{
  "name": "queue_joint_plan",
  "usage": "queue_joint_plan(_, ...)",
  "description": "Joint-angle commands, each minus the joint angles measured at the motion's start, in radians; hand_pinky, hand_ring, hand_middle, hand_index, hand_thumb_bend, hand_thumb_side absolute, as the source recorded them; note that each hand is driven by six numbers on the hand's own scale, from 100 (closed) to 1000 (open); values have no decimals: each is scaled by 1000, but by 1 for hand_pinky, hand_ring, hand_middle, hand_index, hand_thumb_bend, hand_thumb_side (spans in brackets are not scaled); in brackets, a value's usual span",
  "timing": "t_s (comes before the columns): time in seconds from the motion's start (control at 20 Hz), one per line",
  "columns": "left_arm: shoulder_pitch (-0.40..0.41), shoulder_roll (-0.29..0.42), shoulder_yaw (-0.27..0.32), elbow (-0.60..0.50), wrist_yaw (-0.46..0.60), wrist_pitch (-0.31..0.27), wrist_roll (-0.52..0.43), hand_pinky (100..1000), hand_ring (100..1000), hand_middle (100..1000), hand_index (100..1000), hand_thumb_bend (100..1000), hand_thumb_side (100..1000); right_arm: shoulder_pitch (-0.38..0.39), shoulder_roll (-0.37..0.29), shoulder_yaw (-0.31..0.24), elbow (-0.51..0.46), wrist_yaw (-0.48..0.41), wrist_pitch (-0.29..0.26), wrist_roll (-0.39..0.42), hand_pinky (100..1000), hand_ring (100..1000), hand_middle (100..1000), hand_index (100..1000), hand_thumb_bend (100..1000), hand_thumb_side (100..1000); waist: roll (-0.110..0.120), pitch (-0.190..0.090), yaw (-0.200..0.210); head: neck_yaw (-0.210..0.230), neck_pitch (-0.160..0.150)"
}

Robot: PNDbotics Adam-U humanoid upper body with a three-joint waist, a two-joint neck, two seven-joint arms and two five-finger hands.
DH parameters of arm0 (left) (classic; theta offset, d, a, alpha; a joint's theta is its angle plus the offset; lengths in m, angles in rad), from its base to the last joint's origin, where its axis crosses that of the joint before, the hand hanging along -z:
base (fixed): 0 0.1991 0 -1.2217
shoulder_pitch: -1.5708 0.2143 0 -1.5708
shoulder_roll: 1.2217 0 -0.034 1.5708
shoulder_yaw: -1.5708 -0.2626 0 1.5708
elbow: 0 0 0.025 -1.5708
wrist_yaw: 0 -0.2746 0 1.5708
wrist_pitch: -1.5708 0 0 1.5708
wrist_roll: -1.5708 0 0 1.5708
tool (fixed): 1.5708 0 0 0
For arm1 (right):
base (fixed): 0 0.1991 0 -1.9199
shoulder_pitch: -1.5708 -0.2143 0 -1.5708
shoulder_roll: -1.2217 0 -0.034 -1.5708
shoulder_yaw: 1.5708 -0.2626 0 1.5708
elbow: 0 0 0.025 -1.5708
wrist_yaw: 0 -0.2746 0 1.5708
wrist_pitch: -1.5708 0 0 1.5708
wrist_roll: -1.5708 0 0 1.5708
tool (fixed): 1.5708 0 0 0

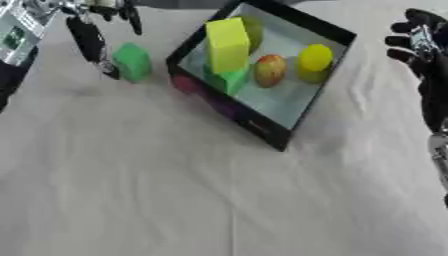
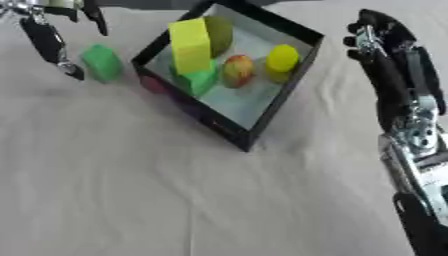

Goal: Pick up objects on the table and place them in the box.

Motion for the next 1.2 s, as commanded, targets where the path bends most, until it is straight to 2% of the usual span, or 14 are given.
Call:
queue_joint_plan(0.05, -26, 10, 27, 21, -29, -10, 30, 818, 899, 800, 778, 657, 100, -17, -9, -1, -28, -1, 0, -3, 805, 767, 713, 826, 100, 597, -4, -16, -3, 3, -19)
queue_joint_plan(0.6, -32, -20, 55, 87, -51, -57, 123, 806, 897, 803, 755, 640, 100, -25, 0, 2, -31, -3, 2, 0, 805, 767, 713, 825, 100, 601, -15, -3, -12, 19, -27)
queue_joint_plan(1.2, -54, -47, 99, 165, -117, -54, 179, 793, 888, 791, 750, 578, 100, -36, 9, 9, -35, -7, 5, 6, 805, 768, 713, 826, 100, 602, -23, 15, -26, 42, -41)
